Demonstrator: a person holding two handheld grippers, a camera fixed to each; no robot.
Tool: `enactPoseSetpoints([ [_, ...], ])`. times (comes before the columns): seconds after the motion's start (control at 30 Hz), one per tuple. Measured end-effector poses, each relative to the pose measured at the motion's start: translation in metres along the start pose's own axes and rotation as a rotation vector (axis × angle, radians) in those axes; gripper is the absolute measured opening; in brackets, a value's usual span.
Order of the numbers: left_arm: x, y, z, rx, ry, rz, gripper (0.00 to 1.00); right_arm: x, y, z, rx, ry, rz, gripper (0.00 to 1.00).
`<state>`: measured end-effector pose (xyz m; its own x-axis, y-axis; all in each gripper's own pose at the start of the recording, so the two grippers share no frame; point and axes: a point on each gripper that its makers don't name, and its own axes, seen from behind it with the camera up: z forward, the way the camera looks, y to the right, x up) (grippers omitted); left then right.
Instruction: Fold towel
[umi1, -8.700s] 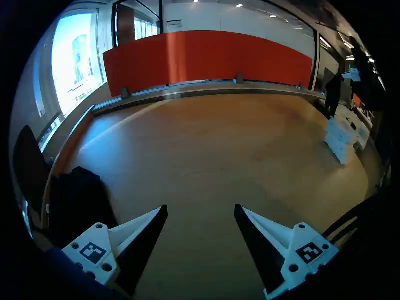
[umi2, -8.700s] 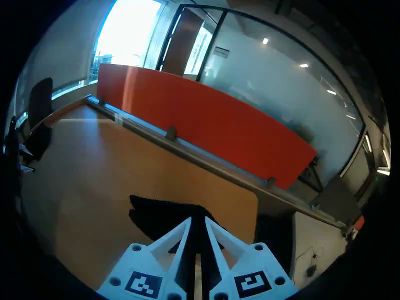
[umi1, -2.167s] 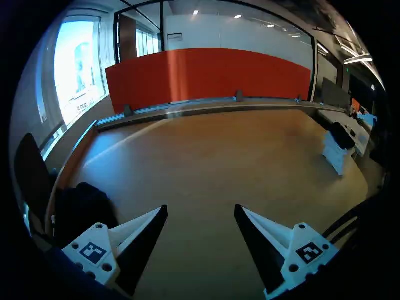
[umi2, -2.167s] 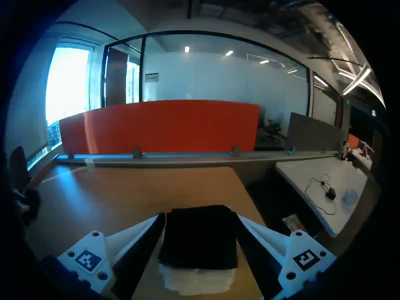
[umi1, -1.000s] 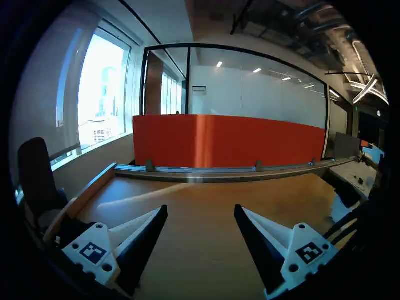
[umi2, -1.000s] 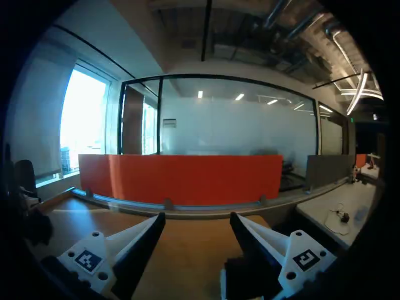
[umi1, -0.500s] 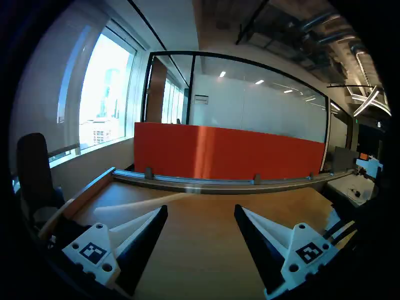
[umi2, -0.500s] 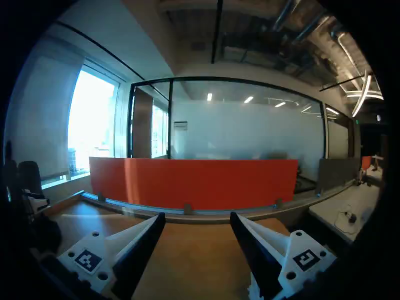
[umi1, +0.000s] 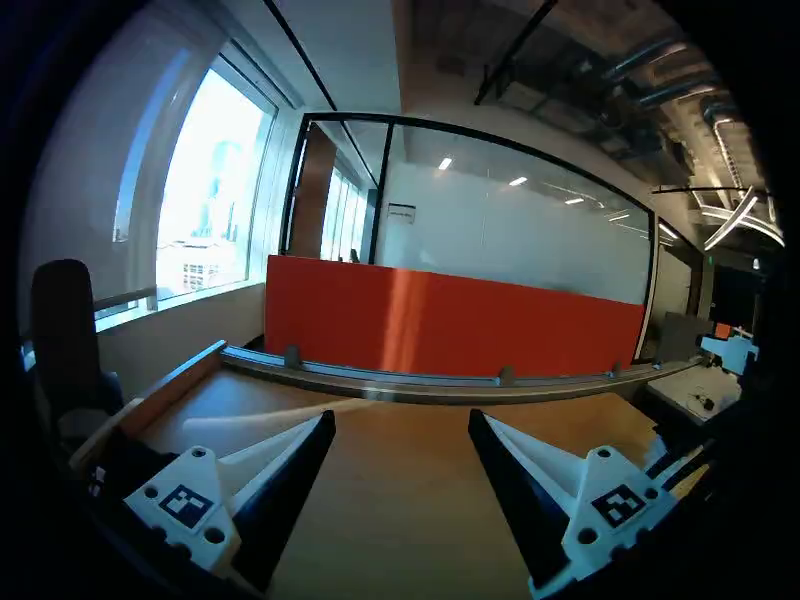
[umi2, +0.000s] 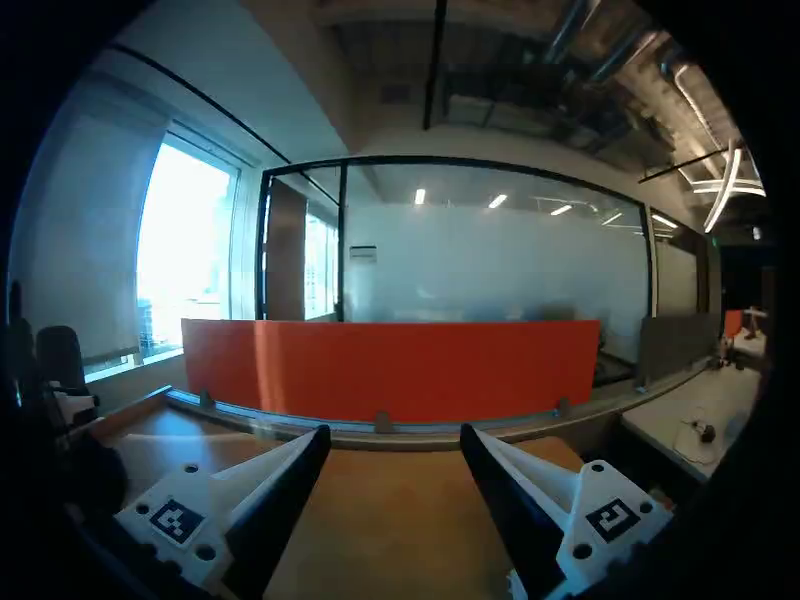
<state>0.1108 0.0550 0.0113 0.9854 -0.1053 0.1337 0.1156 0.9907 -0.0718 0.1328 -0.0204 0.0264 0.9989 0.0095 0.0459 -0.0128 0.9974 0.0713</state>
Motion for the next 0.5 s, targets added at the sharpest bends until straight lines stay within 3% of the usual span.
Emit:
enactPoseSetpoints([
  [0.5,-0.025,-0.006,0.004,-0.001,0.043,0.021,0.99,-0.015,-0.035,-0.001,0.043,0.018,-0.057,1.00],
])
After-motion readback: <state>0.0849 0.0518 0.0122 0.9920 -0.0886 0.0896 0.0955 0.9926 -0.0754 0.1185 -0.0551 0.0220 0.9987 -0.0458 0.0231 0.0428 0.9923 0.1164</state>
